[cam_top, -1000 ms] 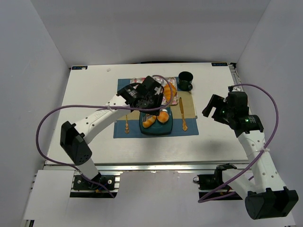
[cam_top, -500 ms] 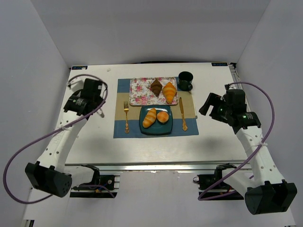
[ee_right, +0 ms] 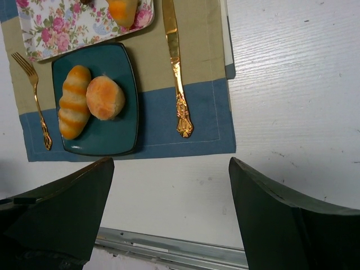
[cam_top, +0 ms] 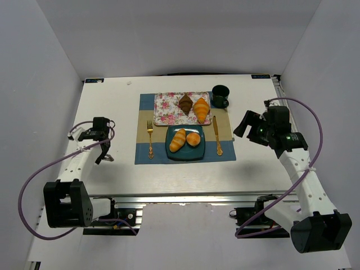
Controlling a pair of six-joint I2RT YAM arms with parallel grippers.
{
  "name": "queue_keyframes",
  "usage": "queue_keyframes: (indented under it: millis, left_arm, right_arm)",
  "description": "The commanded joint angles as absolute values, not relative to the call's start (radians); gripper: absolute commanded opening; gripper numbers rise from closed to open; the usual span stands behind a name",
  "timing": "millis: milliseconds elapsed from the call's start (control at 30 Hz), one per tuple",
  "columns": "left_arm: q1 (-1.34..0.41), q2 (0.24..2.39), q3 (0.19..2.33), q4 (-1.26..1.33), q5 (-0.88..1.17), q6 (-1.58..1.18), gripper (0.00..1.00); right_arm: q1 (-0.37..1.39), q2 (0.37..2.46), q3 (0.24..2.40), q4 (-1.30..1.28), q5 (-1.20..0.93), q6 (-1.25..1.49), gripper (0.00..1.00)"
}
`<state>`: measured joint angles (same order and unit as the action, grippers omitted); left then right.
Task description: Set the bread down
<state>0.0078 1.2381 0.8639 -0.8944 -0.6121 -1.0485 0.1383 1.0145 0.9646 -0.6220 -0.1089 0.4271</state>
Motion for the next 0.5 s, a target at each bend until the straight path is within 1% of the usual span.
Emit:
queue_keyframes:
  millis: [0, 167, 333, 367, 467]
  left_arm:
    - [0.034, 1.239, 0.781, -0.769, -0.578, -1.12, 0.55]
    - [0.035, 1.299, 0.713, -0.672, -0.528, -1.124, 0.56]
    - [0.035, 1.336, 0.681, -0.652, -0.499, -1.132, 0.62]
    - [0.035, 1.344, 0.68, -0.65, -0.496, -1.129, 0.67]
    - [0.035, 1.353, 0.683, -0.649, -0.491, -1.124, 0.78]
  right_arm:
    - [0.14, 1.002, 0.954, -0.598, -0.12, 0.419, 0.89]
    - [0.141, 1.008, 0.951, -0.595, -0.109, 0.411, 0.9]
    - [0.141, 1.023, 0.946, -0.586, -0.1, 0.403, 0.89]
    - [0.141, 1.023, 0.948, -0.584, -0.095, 0.402, 0.89]
    - [0.141, 1.032, 0.948, -0.586, -0.086, 0.391, 0.89]
